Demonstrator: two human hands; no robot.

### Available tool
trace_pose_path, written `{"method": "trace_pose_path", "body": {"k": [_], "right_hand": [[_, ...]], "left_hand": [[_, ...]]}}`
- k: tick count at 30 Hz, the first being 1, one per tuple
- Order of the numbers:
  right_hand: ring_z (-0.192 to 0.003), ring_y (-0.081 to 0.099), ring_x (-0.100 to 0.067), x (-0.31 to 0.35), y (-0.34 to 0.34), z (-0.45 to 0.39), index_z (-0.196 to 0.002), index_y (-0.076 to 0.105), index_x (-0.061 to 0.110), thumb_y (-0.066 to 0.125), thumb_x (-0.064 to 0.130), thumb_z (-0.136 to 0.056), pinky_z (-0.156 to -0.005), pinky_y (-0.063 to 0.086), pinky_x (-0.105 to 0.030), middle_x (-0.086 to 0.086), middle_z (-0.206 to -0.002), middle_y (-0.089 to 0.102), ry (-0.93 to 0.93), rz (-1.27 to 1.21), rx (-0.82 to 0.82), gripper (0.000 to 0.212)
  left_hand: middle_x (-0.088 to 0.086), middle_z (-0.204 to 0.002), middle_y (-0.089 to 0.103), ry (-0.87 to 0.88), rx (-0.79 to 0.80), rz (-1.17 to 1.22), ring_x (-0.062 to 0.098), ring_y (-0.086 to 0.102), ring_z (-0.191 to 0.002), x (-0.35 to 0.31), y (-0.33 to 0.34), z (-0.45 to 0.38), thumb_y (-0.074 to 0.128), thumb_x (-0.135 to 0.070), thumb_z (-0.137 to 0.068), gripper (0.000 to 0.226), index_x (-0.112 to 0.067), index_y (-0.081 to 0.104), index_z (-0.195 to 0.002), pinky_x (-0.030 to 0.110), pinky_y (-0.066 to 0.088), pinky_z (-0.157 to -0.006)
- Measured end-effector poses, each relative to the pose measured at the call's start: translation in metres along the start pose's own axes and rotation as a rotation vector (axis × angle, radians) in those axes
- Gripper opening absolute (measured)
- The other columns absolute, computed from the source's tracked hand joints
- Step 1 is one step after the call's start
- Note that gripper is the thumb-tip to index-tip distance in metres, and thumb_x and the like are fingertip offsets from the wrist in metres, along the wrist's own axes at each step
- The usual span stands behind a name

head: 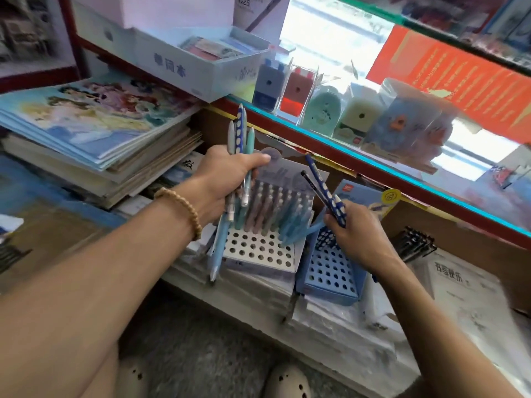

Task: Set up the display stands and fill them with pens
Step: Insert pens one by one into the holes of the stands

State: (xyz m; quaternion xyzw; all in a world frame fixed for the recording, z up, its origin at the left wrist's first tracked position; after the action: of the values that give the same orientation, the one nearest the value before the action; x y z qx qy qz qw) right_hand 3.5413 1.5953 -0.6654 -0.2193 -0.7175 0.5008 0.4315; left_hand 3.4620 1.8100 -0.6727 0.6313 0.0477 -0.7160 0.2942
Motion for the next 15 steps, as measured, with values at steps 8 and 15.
{"method": "trace_pose_path", "body": {"k": [8,15], "right_hand": [[-0.076,0.057,-0.014,0.019,0.013,-0.005,-0.096,0.060,0.014,0.056,0.019,-0.100,-0.068,0.045,-0.030,0.003,-0.082,0.061,-0.076,-0.001,0.080,0.008],[-0.058,0.053,0.004,0.022,0.028,-0.012,-0.099,0.065,0.020,0.058,0.014,-0.097,-0.058,0.036,-0.020,0.010,-0.069,0.057,-0.057,-0.168,0.134,0.008]], "left_hand": [[0.001,-0.068,0.054,0.040,-0.049,-0.023,0.010,0.053,-0.050,-0.001,-0.013,-0.007,0.075,-0.018,-0.085,0.020,-0.007,0.062,-0.095,0.025,0.047,-0.047],[0.003,-0.071,0.054,0.062,-0.095,0.003,0.009,0.052,-0.052,-0.012,-0.024,-0.006,0.073,-0.016,-0.086,0.030,-0.003,0.059,-0.110,0.019,0.045,-0.044]]}}
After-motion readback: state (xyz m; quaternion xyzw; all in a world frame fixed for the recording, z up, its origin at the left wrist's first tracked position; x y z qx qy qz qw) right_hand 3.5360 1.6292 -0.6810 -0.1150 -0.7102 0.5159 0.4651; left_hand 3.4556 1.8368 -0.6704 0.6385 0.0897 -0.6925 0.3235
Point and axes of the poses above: each hand's wrist, its own z-axis away from the middle knuckle, its own y-axis out of the palm, x = y × z, the point moved 8 cm from there along -z, towards the middle knuckle
